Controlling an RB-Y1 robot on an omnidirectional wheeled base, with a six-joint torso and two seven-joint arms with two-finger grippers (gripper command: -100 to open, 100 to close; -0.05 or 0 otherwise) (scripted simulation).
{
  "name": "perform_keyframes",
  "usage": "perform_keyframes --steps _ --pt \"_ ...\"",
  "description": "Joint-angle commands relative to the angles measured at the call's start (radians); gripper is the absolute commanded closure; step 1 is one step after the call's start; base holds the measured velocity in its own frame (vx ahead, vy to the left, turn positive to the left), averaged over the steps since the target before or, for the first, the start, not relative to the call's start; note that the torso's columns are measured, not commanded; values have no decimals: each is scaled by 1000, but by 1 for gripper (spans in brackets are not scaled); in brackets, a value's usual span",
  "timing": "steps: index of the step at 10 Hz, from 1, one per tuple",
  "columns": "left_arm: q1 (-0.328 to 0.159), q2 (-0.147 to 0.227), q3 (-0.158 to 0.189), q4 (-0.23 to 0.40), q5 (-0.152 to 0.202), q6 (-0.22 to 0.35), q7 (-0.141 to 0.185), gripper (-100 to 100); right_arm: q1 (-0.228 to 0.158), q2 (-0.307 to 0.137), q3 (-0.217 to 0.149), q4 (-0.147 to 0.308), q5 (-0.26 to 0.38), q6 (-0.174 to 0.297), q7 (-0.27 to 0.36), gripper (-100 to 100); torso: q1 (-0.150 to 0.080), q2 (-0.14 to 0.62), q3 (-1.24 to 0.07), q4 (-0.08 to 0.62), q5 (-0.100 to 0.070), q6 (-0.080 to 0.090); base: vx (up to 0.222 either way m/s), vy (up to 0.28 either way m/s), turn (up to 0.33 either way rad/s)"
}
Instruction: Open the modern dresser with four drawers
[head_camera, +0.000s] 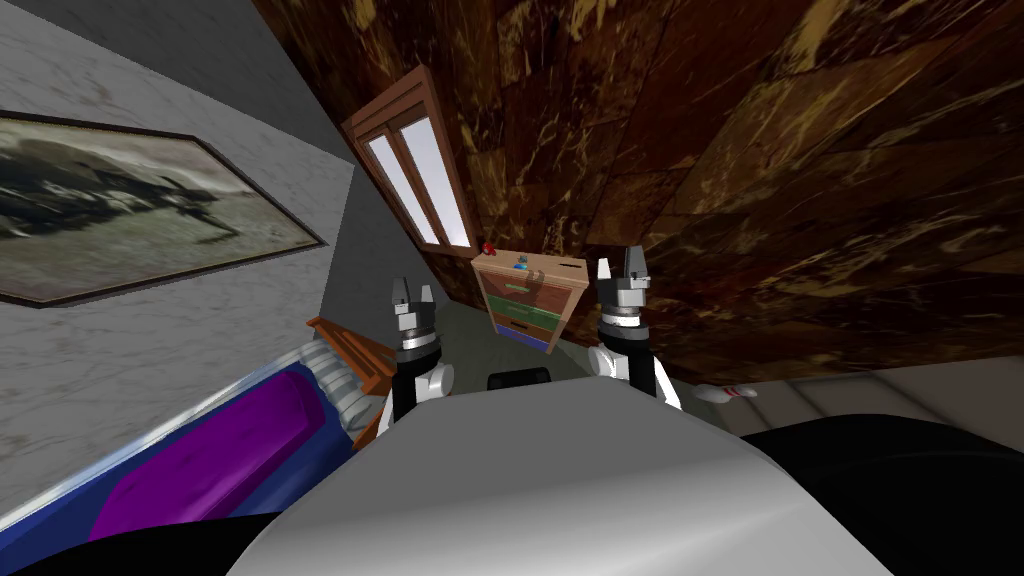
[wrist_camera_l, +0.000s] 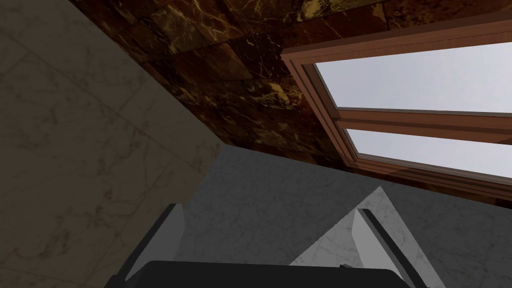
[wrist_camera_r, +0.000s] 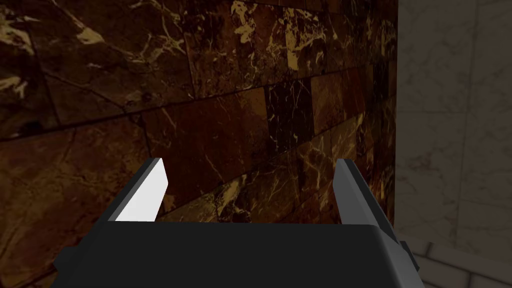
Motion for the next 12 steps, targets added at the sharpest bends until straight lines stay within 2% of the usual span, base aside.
perform_keyframes --steps 1,9,10,12 --pt "0 0 0 0 0 0 0 0 0 0 0 0 0 0 0 0 0 40 -82 41 0 0 0 0 0" --pt "0 0 0 0 0 0 0 0 0 0 0 0 0 0 0 0 0 618 -1234 617 0 0 0 0 0" --pt "0 0 0 0 0 0 0 0 0 -28 2 7 14 11 2 -100 0 691 -1382 691 0 0 12 11 13" --pt "0 0 0 0 0 0 0 0 -1 -65 8 23 48 37 8 -100 1 734 -1471 734 0 0 16 27 21"
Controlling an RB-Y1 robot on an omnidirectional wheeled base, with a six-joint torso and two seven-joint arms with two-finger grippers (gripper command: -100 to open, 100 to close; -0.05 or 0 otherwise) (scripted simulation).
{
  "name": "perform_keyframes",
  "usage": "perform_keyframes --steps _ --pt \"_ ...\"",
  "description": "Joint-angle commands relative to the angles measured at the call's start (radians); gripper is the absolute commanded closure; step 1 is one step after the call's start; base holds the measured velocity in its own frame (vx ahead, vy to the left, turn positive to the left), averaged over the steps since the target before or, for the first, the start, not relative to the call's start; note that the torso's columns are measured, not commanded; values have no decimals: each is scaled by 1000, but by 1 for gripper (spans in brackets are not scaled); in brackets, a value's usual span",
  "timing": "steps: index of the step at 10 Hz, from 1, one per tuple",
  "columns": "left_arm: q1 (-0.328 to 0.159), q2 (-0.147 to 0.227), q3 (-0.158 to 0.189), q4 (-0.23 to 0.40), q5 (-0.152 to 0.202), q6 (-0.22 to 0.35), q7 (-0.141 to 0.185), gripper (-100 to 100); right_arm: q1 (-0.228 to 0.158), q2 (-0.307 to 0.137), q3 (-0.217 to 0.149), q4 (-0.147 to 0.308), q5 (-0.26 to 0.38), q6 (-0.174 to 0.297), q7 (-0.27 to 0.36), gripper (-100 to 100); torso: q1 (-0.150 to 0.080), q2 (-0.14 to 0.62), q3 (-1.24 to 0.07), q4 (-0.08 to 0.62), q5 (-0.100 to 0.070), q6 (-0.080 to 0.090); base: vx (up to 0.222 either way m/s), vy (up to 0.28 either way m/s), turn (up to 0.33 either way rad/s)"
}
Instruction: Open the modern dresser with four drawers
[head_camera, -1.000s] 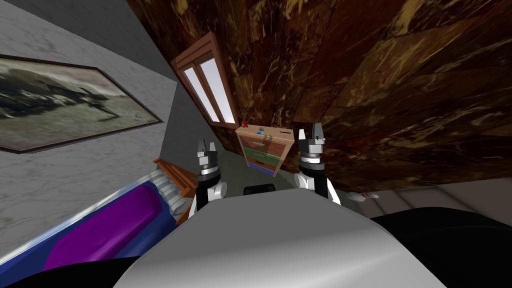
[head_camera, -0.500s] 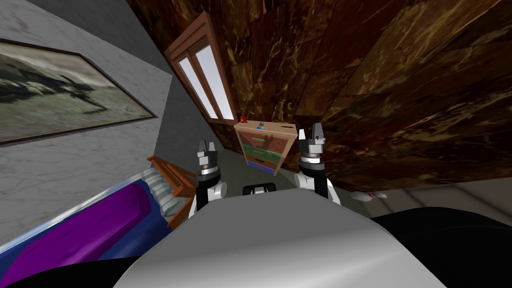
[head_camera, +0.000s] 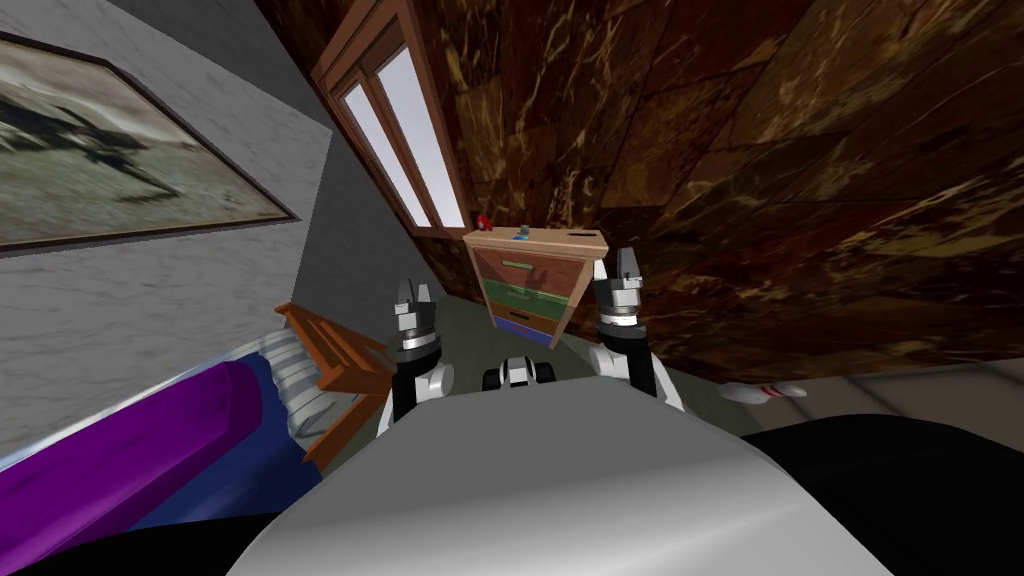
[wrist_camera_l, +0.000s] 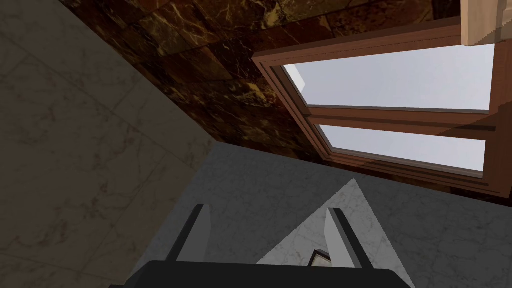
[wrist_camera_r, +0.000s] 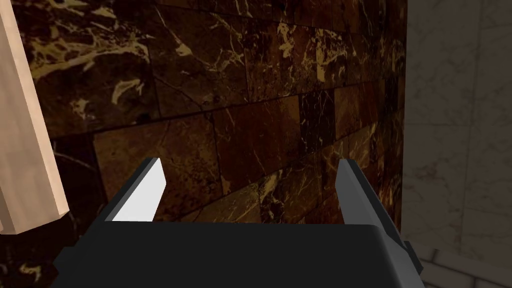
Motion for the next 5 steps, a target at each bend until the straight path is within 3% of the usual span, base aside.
perform_keyframes --steps 1,5 --pt "0 0 0 0 0 0 0 0 3 -46 11 24 53 38 10 -100 0 2 -5 3 0 0 32 36 26" --pt "0 0 0 0 0 0 0 0 2 -91 32 85 172 140 33 -100 -1 3 -6 4 0 0 52 60 42"
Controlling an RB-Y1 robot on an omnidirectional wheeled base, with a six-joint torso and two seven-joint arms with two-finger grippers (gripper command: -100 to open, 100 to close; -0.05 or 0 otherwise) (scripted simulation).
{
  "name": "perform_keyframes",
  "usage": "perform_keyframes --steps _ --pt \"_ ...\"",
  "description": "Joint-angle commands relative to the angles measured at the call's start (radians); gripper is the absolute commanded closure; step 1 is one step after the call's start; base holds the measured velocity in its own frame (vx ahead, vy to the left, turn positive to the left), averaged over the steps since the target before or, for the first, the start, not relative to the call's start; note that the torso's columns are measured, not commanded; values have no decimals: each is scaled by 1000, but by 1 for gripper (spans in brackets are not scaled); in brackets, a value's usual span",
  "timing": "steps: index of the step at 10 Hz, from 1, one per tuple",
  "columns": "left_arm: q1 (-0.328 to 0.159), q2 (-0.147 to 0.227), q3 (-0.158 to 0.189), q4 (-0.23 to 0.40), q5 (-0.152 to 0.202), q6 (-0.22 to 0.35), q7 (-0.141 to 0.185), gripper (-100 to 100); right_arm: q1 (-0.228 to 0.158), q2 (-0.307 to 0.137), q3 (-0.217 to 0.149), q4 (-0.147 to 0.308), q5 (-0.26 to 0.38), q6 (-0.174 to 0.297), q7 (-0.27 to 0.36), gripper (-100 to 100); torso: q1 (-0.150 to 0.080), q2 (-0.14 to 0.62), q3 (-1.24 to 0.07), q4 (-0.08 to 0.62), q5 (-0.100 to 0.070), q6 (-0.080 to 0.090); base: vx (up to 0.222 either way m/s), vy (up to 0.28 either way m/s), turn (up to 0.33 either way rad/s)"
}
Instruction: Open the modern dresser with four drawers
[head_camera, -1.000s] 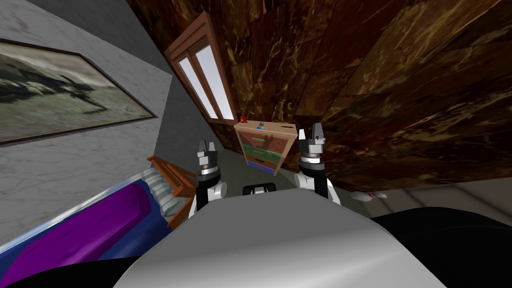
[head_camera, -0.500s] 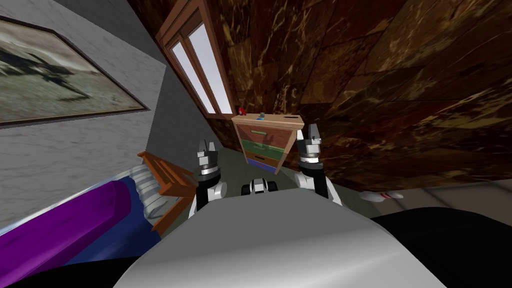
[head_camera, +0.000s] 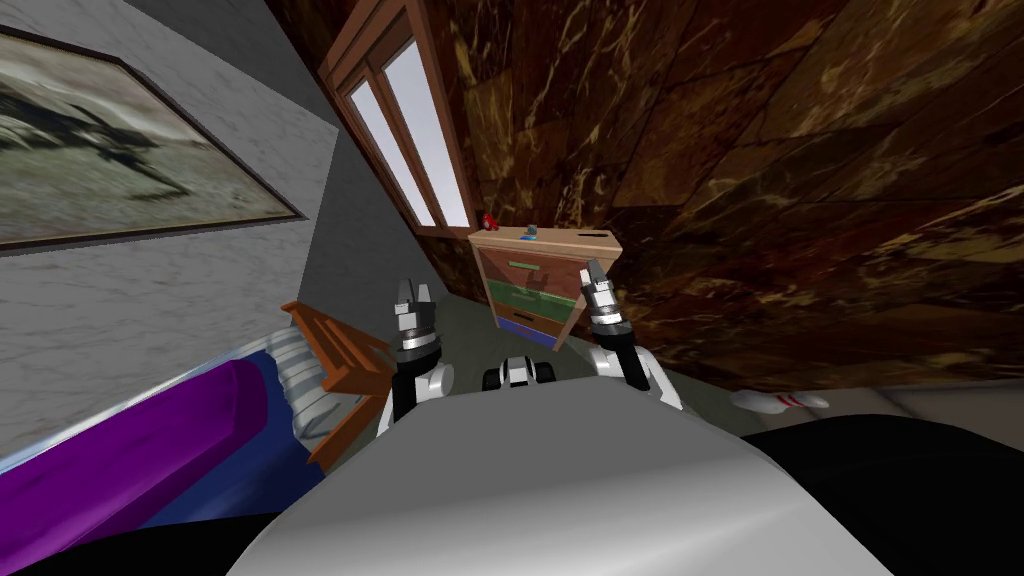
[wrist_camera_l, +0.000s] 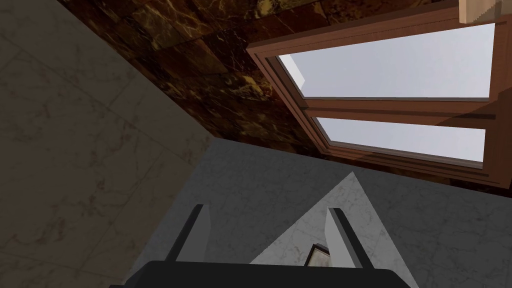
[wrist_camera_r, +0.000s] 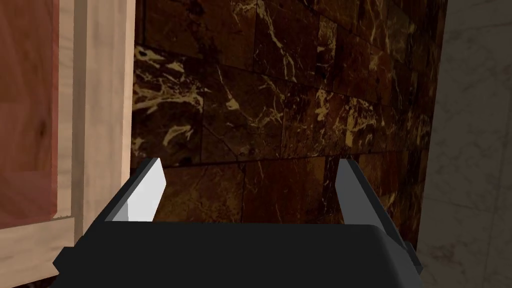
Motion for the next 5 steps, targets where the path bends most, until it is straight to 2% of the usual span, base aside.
perform_keyframes --steps 1,3,4,5 --pt "0 0 0 0 0 0 0 0 12 -12 15 24 65 39 13 -100 0 0 0 0 0 0 42 52 10" --pt "0 0 0 0 0 0 0 0 12 -24 28 62 135 102 28 -100 -1 2 1 1 0 0 44 57 47" --pt "0 0 0 0 0 0 0 0 12 -24 28 62 152 105 28 -100 0 1 1 0 0 0 36 59 16" --pt "0 0 0 0 0 0 0 0 12 -29 36 83 189 140 36 -100 0 1 1 0 0 0 39 62 40"
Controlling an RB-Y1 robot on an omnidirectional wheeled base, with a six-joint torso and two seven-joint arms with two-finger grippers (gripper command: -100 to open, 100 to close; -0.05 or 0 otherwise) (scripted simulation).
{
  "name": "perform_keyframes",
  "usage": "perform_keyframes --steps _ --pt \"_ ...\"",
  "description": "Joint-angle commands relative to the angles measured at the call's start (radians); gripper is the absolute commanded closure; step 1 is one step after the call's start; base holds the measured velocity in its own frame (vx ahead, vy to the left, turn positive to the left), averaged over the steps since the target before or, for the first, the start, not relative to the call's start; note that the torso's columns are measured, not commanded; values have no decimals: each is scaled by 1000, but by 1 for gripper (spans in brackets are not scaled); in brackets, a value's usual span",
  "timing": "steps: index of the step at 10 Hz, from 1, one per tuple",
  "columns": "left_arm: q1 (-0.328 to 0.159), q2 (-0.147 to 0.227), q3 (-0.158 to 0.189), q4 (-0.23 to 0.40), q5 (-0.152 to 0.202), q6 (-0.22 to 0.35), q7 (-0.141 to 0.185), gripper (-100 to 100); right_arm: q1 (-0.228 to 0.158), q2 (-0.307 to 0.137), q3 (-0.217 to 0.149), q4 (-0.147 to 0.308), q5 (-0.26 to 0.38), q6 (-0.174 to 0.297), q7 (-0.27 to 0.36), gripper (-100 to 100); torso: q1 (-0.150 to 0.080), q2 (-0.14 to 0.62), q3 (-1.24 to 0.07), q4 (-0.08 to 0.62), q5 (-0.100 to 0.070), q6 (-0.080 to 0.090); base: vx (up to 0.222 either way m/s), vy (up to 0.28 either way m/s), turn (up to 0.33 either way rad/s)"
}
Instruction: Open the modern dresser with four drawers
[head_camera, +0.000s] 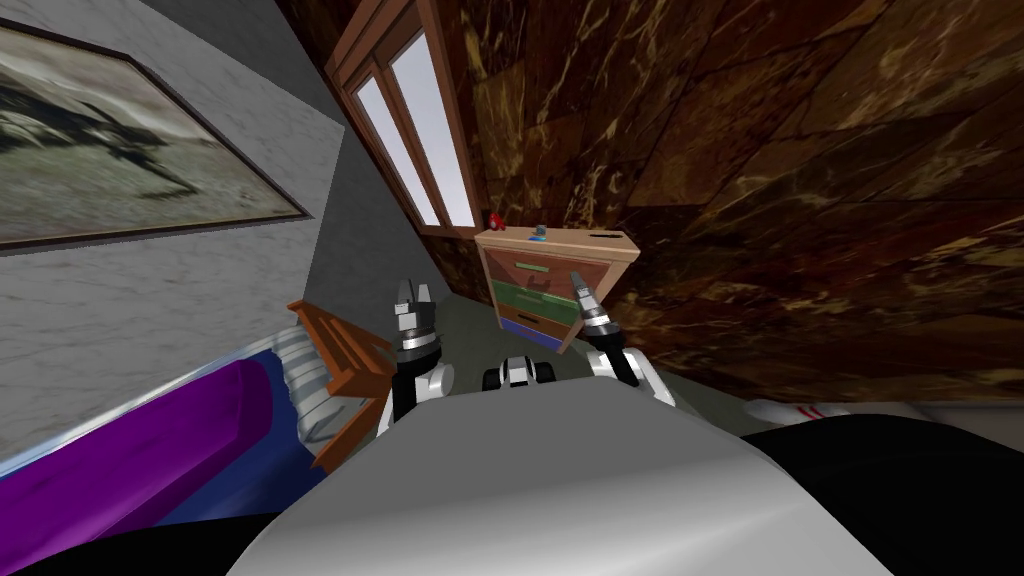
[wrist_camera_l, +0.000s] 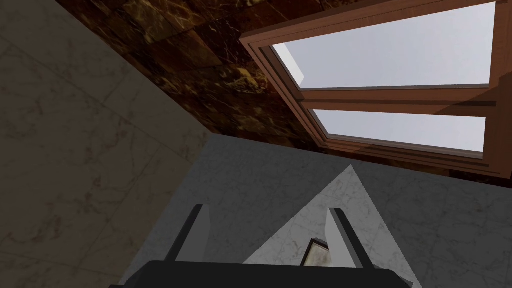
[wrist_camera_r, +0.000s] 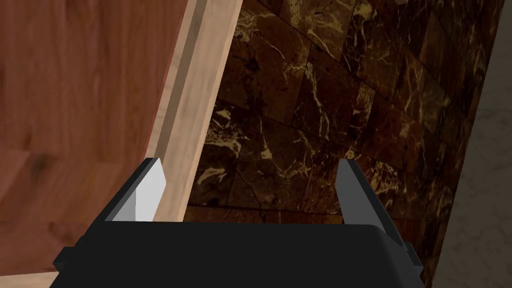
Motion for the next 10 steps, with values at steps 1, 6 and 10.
perform_keyframes --steps 1,6,10 --pt "0 0 0 0 0 0 0 0 0 -6 6 27 60 40 8 -100 0 0 0 0 0 0 33 40 18" --pt "0 0 0 0 0 0 0 0 -1 -17 31 95 200 151 35 -100 0 0 0 0 0 0 41 45 34" --pt "0 0 0 0 0 0 0 0 -2 -21 49 147 306 242 54 -100 -1 0 0 0 0 0 42 52 35"
